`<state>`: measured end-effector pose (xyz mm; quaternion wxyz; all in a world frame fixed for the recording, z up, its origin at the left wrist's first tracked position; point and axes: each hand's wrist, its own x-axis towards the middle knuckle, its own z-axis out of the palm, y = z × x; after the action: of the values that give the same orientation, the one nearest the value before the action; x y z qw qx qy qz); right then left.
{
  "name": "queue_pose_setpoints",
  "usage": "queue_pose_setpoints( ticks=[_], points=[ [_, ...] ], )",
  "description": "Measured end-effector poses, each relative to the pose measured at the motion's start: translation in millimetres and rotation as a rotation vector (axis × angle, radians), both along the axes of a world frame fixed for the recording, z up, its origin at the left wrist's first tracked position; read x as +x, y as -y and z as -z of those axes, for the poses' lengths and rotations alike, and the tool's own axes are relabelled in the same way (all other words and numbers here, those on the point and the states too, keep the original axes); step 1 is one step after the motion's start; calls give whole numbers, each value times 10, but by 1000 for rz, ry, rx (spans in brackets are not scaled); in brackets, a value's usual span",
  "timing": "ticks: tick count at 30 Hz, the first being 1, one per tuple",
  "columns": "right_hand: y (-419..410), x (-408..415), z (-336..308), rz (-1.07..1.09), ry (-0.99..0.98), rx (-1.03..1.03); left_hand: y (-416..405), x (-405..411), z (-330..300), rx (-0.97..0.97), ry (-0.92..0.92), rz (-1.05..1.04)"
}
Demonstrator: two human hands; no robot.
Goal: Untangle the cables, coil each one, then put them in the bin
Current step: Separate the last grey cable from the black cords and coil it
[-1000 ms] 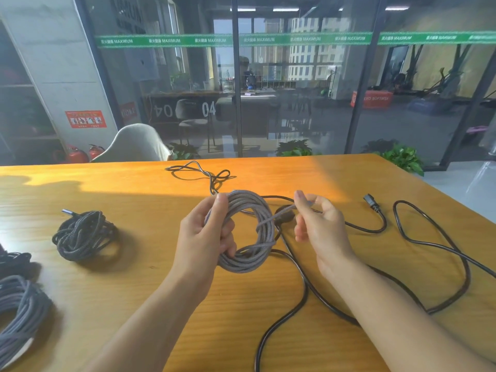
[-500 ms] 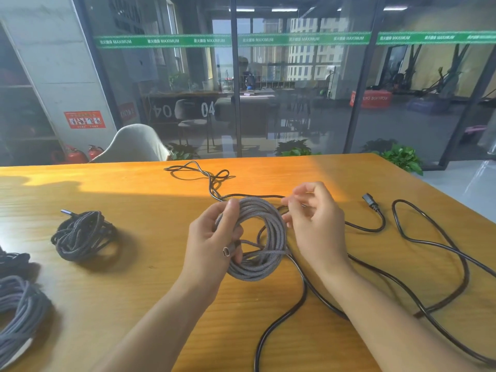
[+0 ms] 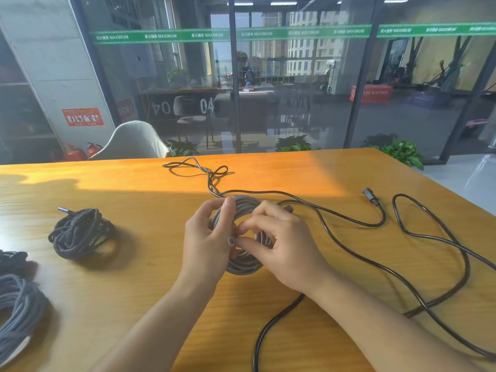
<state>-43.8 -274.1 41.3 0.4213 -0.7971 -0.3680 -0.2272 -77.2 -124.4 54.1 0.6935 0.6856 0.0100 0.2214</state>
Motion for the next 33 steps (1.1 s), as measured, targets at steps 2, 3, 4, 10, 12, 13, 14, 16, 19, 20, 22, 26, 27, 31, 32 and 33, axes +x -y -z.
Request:
queue_pose_setpoints(
  ticks=[2,3,4,10,12,13,14,16,19,20,22,26,27,31,32,33],
  points=[
    [12,15,-39,-6,-34,84,15,14,16,27,-15,1],
    [31,25,-60,15,-63,150,12,18,18,23,-25,-6],
    [58,46,-77,60,-96,224,0,27,20,13,-31,-14],
    [173,131,-186,290,-582,591,-22,14,-16,-61,-13,76],
    [189,168,-204,286,-772,631,-36,1,-23,-55,-15,90],
    [202,189,-201,267,-839,643,-48,-3,-20,-56,-17,95],
    [213,210,-200,259,-881,662,-59,-3,-13,-58,-20,100],
    [239,247,-169,298,-803,686,-61,5,0,-55,-26,110],
    [231,228,-108,414,-313,405,-16,-6,0,-53,-21,120],
    [222,224,-76,427,-192,317,-13,-10,-3,-52,-18,121],
    [202,190,-53,403,-120,257,-30,-6,-13,-61,-10,114],
    [110,91,-64,195,-328,264,-88,19,-41,-147,-7,74],
    [75,71,-65,138,-410,201,-101,20,-42,-161,-12,67],
    [-18,64,-28,9,-614,55,-145,38,-10,-172,-29,70],
    [-30,69,-28,-24,-658,100,-144,38,-10,-168,-31,71],
    [-39,79,-19,-58,-686,154,-140,35,-12,-163,-31,74]
  ],
)
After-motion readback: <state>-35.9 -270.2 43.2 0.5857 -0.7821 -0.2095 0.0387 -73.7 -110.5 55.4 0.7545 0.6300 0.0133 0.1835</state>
